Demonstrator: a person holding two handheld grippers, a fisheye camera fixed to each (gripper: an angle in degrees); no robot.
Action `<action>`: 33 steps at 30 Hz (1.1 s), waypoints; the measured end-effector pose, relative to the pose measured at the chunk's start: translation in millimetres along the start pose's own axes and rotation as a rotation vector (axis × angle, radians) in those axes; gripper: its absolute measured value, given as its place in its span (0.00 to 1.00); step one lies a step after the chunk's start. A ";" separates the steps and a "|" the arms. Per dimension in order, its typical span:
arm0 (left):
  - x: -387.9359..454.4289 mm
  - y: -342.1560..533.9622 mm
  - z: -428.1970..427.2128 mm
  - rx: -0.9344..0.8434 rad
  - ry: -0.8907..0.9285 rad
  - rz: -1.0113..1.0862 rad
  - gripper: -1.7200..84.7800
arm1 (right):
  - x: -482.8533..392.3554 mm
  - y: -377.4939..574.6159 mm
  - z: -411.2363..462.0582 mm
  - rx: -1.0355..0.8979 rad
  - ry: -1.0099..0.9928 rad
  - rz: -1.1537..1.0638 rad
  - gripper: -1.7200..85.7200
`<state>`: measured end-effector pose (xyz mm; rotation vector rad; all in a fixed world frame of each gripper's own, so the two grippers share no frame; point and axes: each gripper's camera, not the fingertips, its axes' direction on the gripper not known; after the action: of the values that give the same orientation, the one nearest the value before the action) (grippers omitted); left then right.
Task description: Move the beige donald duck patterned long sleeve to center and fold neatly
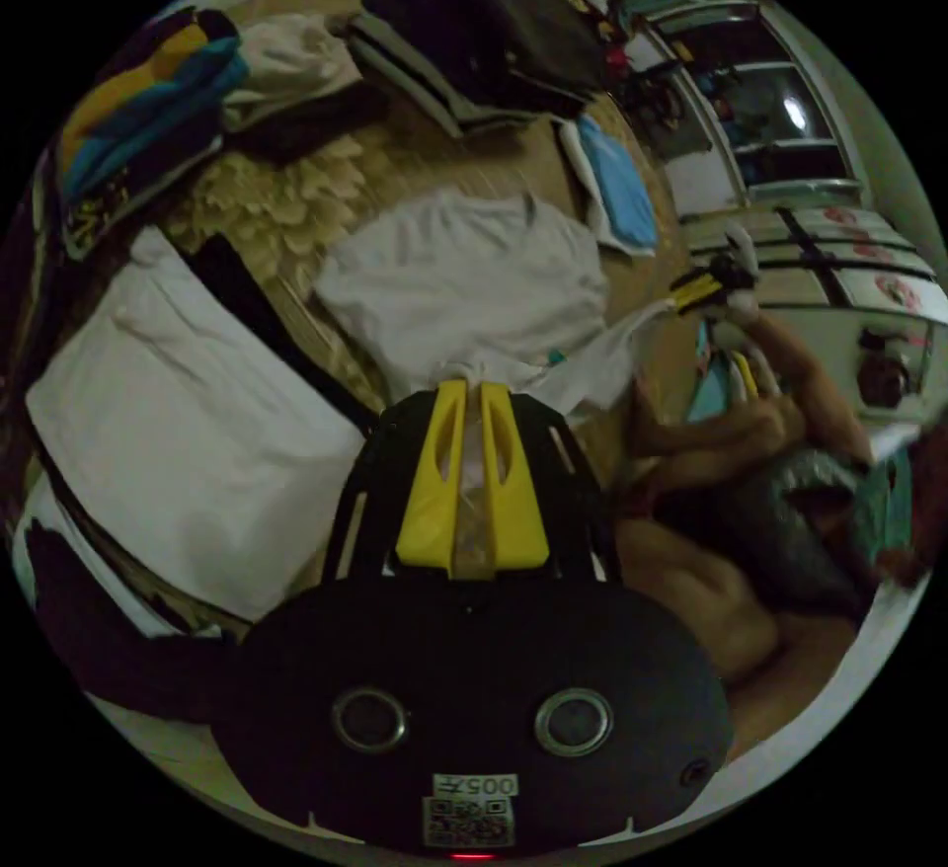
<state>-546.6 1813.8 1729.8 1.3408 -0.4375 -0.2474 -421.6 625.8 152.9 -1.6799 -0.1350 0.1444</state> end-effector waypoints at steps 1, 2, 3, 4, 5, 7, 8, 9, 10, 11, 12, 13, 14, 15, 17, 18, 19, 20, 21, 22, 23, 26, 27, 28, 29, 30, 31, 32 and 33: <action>-12.7 -23.6 -2.8 0.009 -0.032 -0.052 0.07 | 9.8 -3.4 -13.0 0.046 0.042 0.046 0.01; -25.9 -43.4 -2.0 0.017 -0.047 -0.110 0.07 | 14.5 -4.6 -18.1 0.063 0.061 0.075 0.01; -32.5 -51.7 -0.3 0.015 -0.044 -0.140 0.07 | 23.1 -6.2 -26.1 0.087 0.091 0.140 0.01; -44.3 -66.0 4.0 0.015 -0.031 -0.184 0.07 | 28.7 -6.7 -32.4 0.098 0.091 0.183 0.01; -54.4 -75.9 7.8 0.023 -0.016 -0.220 0.07 | 30.3 -6.7 -35.1 0.098 0.090 0.198 0.01; -67.9 -83.6 11.3 0.044 0.000 -0.277 0.07 | 29.9 -5.4 -46.6 0.088 0.122 0.234 0.01; -75.4 -85.1 11.3 0.059 0.006 -0.301 0.07 | 28.7 -5.0 -49.6 0.083 0.134 0.239 0.01; -79.1 -84.6 10.2 0.074 0.011 -0.314 0.07 | 25.7 -4.2 -55.6 0.078 0.150 0.249 0.01; -86.1 -81.5 6.4 0.109 0.038 -0.337 0.07 | 21.8 -3.2 -62.7 0.085 0.155 0.257 0.01; -92.5 -76.7 1.0 0.143 0.078 -0.353 0.07 | 19.5 -2.7 -66.6 0.093 0.154 0.261 0.01; -95.2 -74.0 -2.5 0.159 0.092 -0.358 0.07 | 14.0 -2.2 -75.0 0.116 0.147 0.268 0.01; -99.4 -68.1 -11.3 0.195 0.098 -0.363 0.07 | 7.1 -2.3 -84.1 0.144 0.143 0.269 0.01; -102.1 -62.3 -22.4 0.238 0.093 -0.356 0.07 | 3.3 -2.7 -88.7 0.157 0.146 0.267 0.01; -103.2 -59.8 -27.8 0.259 0.096 -0.348 0.06 | -4.7 -4.1 -97.1 0.176 0.157 0.265 0.01; -108.2 -50.1 -47.2 0.337 0.104 -0.351 0.06 | -16.7 -6.9 -106.8 0.188 0.182 0.264 0.01; -109.2 -47.9 -51.3 0.355 0.100 -0.355 0.06 | -25.1 -8.6 -111.6 0.198 0.201 0.266 0.01; -110.3 -44.0 -57.8 0.383 0.094 -0.365 0.06 | -33.4 -10.3 -115.3 0.203 0.213 0.272 0.01; -109.5 -40.9 -62.5 0.407 0.091 -0.366 0.06 | -37.7 -11.2 -116.9 0.203 0.218 0.276 0.01; -108.0 -39.6 -64.5 0.418 0.089 -0.360 0.06 | -46.3 -13.2 -119.8 0.195 0.224 0.286 0.01; -103.6 -37.5 -67.6 0.436 0.084 -0.343 0.06 | -55.4 -15.1 -122.6 0.181 0.236 0.297 0.02; -98.5 -35.2 -70.5 0.450 0.071 -0.332 0.05 | -60.3 -15.8 -124.2 0.176 0.245 0.301 0.02; -90.7 -30.5 -80.4 0.433 0.015 -0.323 0.06 | -82.5 -17.6 -135.1 0.165 0.273 0.337 0.04; -89.3 -29.0 -83.3 0.434 0.003 -0.320 0.06 | -91.0 -17.6 -142.0 0.182 0.281 0.359 0.04; -84.1 -25.2 -89.9 0.446 -0.041 -0.314 0.04 | -101.0 -17.8 -150.6 0.212 0.300 0.376 0.03; -74.7 -21.9 -95.7 0.456 -0.094 -0.289 0.03 | -107.2 -18.3 -155.2 0.229 0.314 0.377 0.03; -69.1 -21.1 -97.2 0.452 -0.116 -0.271 0.03 | -121.4 -20.6 -163.7 0.264 0.352 0.363 0.02; -56.7 -20.7 -96.9 0.436 -0.146 -0.226 0.02 | -139.0 -25.6 -169.7 0.290 0.382 0.321 0.01; -44.1 -21.4 -91.6 0.406 -0.161 -0.186 0.02 | -148.4 -29.2 -171.0 0.296 0.385 0.289 0.01; -38.1 -22.0 -87.3 0.389 -0.165 -0.170 0.02 | -166.6 -38.2 -169.7 0.295 0.362 0.218 0.01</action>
<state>-540.4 1901.9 1687.8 1.7492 -0.5288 -0.4317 -556.2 435.2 212.5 -1.3970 0.3286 0.0196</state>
